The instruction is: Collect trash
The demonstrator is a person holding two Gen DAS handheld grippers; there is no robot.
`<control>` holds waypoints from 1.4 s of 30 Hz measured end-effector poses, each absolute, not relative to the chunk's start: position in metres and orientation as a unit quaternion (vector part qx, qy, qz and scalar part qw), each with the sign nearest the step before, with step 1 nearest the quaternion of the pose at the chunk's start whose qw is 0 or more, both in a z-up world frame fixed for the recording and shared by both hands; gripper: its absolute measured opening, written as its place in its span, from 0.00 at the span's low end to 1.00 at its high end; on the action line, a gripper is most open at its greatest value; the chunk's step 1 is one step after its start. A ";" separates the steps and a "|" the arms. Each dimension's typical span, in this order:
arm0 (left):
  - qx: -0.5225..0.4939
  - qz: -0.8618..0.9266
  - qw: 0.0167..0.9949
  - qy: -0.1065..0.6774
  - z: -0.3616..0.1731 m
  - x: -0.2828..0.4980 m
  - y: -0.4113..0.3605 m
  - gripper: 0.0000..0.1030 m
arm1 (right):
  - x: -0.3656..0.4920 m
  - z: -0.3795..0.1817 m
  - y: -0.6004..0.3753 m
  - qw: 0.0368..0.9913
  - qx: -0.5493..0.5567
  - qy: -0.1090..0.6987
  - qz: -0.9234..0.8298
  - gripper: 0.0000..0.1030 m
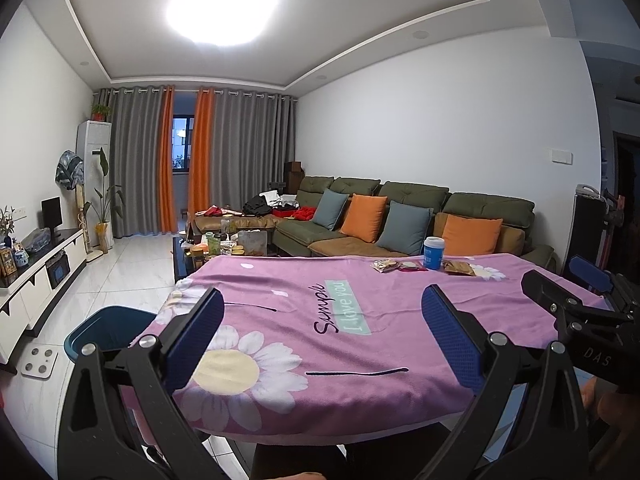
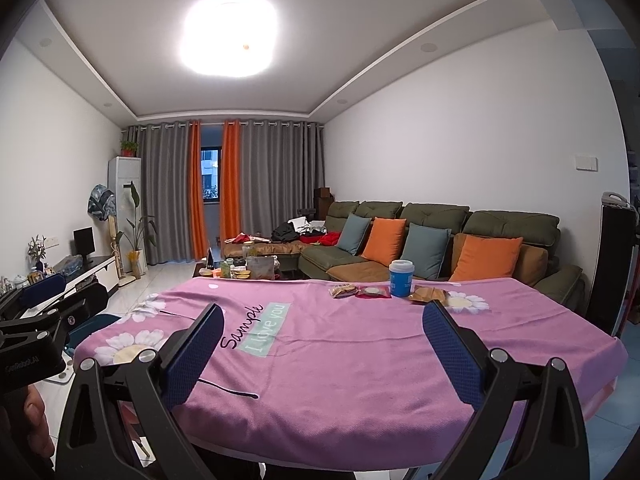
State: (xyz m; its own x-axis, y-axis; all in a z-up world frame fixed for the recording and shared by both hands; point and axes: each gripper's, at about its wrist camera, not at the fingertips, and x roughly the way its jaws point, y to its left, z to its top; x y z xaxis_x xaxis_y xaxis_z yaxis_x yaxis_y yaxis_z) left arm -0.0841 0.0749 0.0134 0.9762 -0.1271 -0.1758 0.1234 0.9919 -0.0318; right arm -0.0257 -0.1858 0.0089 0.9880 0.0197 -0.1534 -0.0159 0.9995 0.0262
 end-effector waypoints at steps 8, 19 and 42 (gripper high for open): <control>-0.011 -0.062 0.994 0.091 0.012 -0.080 0.075 0.95 | -0.025 0.009 -0.186 0.997 0.013 0.078 0.009 0.93; -0.010 -0.063 0.994 0.090 0.011 -0.078 0.072 0.95 | -0.025 0.008 -0.186 0.997 0.013 0.077 0.007 0.93; -0.014 -0.064 0.993 0.096 0.009 -0.076 0.072 0.95 | -0.026 0.007 -0.187 0.996 0.015 0.084 0.007 0.93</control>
State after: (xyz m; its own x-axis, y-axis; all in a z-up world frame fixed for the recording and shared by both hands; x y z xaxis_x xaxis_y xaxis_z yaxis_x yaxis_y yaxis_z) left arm -0.0762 0.0722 0.0089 0.9736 -0.1290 -0.1883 0.1235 0.9915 -0.0410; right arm -0.0263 -0.1870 0.0067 0.9858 0.0161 -0.1674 -0.0112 0.9995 0.0304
